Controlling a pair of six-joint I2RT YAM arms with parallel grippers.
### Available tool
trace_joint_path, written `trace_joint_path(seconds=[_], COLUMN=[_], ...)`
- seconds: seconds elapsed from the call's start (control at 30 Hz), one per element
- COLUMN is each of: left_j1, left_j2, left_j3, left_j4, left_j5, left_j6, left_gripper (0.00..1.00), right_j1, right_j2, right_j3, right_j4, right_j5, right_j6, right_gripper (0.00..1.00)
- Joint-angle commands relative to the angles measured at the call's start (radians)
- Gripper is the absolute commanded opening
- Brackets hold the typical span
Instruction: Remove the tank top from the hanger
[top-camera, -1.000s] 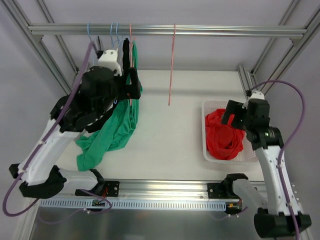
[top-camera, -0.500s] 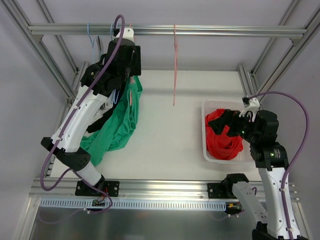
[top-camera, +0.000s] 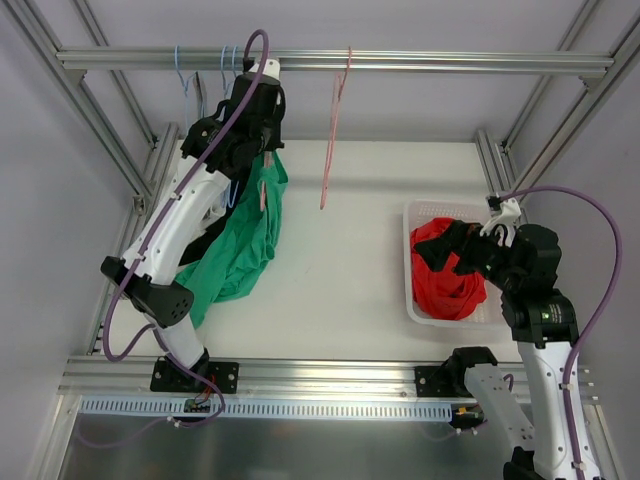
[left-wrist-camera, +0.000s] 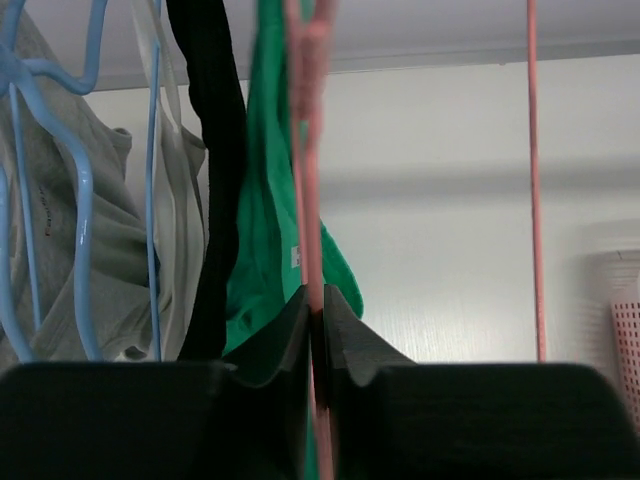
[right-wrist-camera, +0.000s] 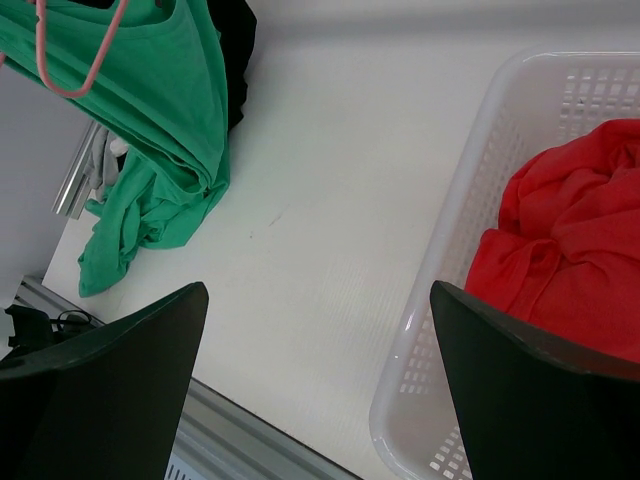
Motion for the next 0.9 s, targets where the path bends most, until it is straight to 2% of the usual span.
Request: trace_joint_path(seconds=[0.0, 0.23, 0.5, 0.87], left_j1=[0.010, 0.010, 0.007, -0.043], left_j2=[-0.007, -0.036, -0.083, -0.272], left_j3=[0.052, 0.141, 0.149, -0.105], left_j4=[0.004, 0.010, 0.073, 0.185], left_j5=[0.016, 0.125, 0.220, 0.274], left_j6=[-0.003, -0.026, -0.086, -0.155], left_gripper=[0.02, 0.00, 0.00, 0.00], right_j1=[-0.003, -0.003, -0.003, -0.003], right_j2=[-0.018, -0.020, -0.024, -0.034], right_j3=[-0.001, 0.002, -0.004, -0.018], right_j4=[0.046, 0.049, 0.071, 0.074], right_j5=[-0.018, -0.015, -0.013, -0.023], right_j6=[0.009, 0.009, 0.020, 0.006], right_gripper=[0.99, 0.99, 1.00, 0.99])
